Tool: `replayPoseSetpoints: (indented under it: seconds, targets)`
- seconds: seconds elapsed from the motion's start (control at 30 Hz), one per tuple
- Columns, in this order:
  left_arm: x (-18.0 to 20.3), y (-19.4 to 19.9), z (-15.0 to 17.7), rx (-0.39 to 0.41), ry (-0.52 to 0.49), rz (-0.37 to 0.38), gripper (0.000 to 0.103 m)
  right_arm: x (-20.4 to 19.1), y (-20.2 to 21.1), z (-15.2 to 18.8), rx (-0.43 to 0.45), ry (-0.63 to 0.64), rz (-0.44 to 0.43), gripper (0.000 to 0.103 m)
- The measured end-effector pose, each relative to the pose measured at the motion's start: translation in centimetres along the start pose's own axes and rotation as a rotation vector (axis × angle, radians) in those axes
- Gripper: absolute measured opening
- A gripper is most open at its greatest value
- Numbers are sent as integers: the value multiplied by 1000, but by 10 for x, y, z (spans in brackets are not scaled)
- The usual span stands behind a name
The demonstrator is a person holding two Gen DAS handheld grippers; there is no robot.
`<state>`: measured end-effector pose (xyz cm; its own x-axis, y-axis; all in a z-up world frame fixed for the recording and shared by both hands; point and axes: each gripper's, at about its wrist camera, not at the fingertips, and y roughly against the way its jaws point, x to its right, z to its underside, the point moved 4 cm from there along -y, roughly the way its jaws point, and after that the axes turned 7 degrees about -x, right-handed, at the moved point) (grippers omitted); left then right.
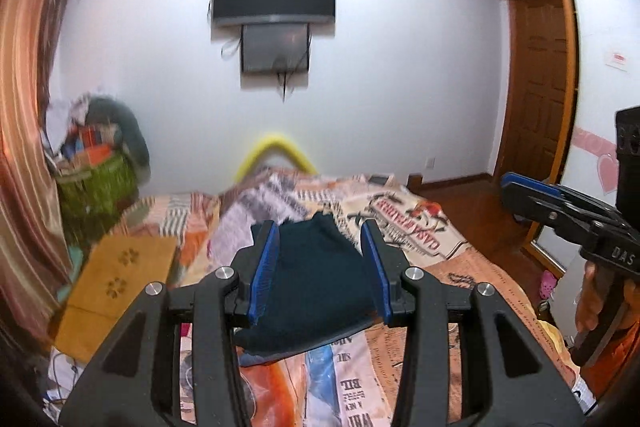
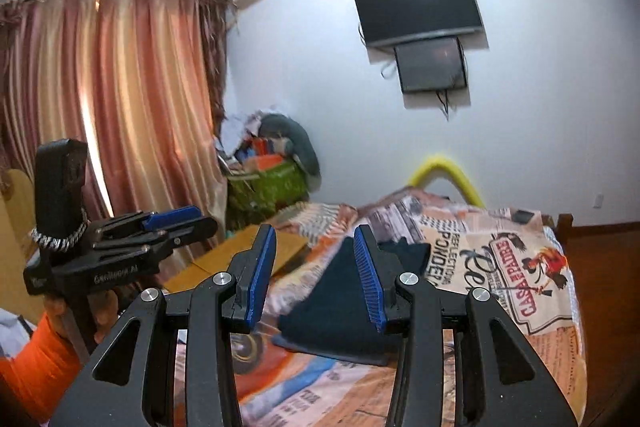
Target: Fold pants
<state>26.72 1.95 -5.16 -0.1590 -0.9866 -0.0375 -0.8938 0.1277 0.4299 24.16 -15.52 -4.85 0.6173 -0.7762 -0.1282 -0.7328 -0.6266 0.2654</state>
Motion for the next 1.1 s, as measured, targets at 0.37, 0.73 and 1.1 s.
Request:
replayPoseSetpoints:
  seconds: [0.37, 0.73, 1.1]
  targets:
    - [21, 83, 14, 164, 47, -28, 50, -29, 53, 6, 133, 36, 39, 46]
    - [27, 111, 31, 217, 42, -70, 100, -35, 58, 20, 138, 29, 88, 77]
    - [31, 109, 40, 219, 38, -65, 102, -37, 71, 22, 196, 44, 164, 103]
